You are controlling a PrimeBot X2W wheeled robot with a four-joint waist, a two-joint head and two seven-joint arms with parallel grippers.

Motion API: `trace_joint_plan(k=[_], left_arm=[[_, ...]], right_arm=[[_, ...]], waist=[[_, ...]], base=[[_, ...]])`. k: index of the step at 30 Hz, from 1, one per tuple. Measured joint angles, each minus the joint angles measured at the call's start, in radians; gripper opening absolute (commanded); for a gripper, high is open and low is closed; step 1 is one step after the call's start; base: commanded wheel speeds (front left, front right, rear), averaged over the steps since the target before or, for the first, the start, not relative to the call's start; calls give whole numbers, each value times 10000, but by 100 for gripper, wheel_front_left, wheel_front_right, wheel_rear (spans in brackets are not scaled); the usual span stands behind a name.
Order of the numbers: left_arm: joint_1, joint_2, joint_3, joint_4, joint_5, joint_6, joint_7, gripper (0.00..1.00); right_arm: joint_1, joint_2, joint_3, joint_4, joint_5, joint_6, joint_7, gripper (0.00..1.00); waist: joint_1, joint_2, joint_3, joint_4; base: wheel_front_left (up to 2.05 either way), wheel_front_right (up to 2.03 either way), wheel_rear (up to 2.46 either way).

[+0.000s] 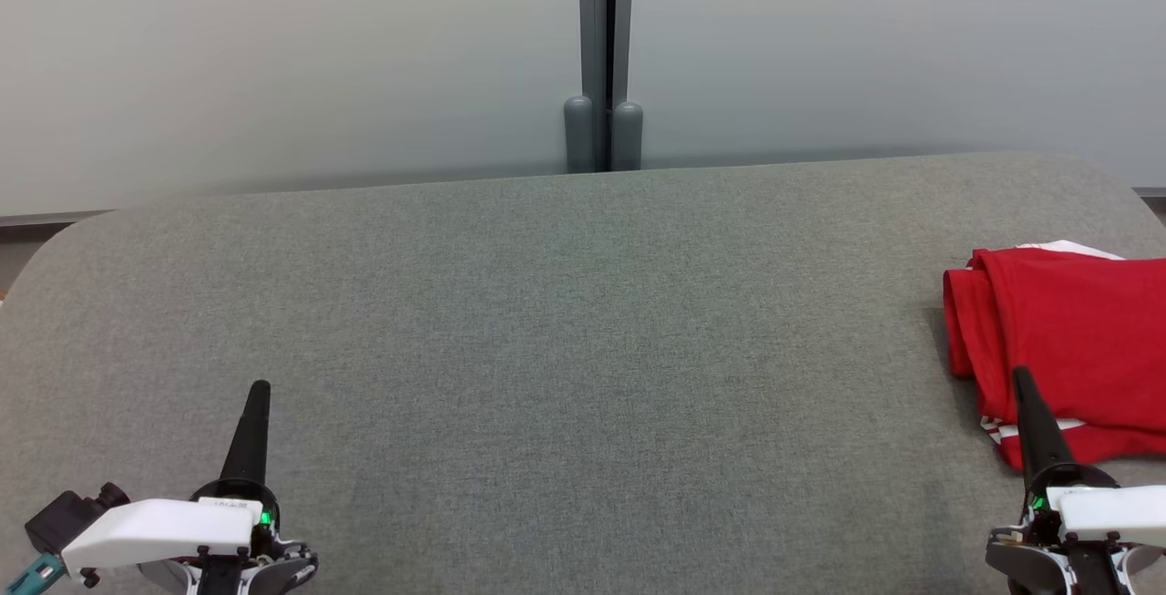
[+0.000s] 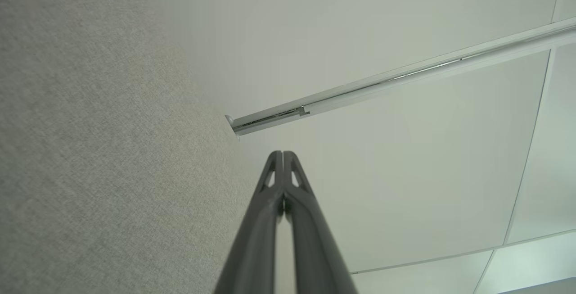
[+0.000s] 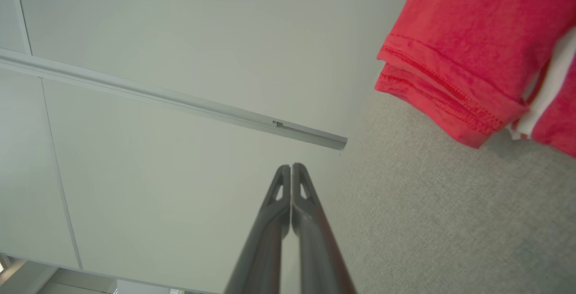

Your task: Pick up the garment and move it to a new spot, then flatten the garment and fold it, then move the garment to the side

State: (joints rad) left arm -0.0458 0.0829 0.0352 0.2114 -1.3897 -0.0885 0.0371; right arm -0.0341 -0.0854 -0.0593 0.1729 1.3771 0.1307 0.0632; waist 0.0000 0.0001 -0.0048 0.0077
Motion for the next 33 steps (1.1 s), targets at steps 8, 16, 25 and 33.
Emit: trace_joint_plan(k=[8, 16, 25, 33], left_arm=[[-104, -52, 167, 104, -621, -115, 174, 0], [-244, -102, 309, 176, -1151, -205, 332, 0], [-419, -165, 462, 251, -1695, -309, 485, 0], [-486, -232, 587, 314, -2153, -351, 602, 0]], right_arm=[[-188, 38, -73, 171, 685, 0, 82, 0], [-321, 79, -150, 359, 1256, 0, 119, 0], [-491, 119, -211, 504, 1858, 0, 192, 0], [-639, 153, -261, 671, 2326, 0, 251, 0]], waist=[[0, 0, 19, -19], [0, 0, 36, -35], [0, 0, 56, -54], [0, 0, 73, -71]], base=[[0, 0, 0], [0, 0, 0], [0, 0, 0], [0, 0, 0]])
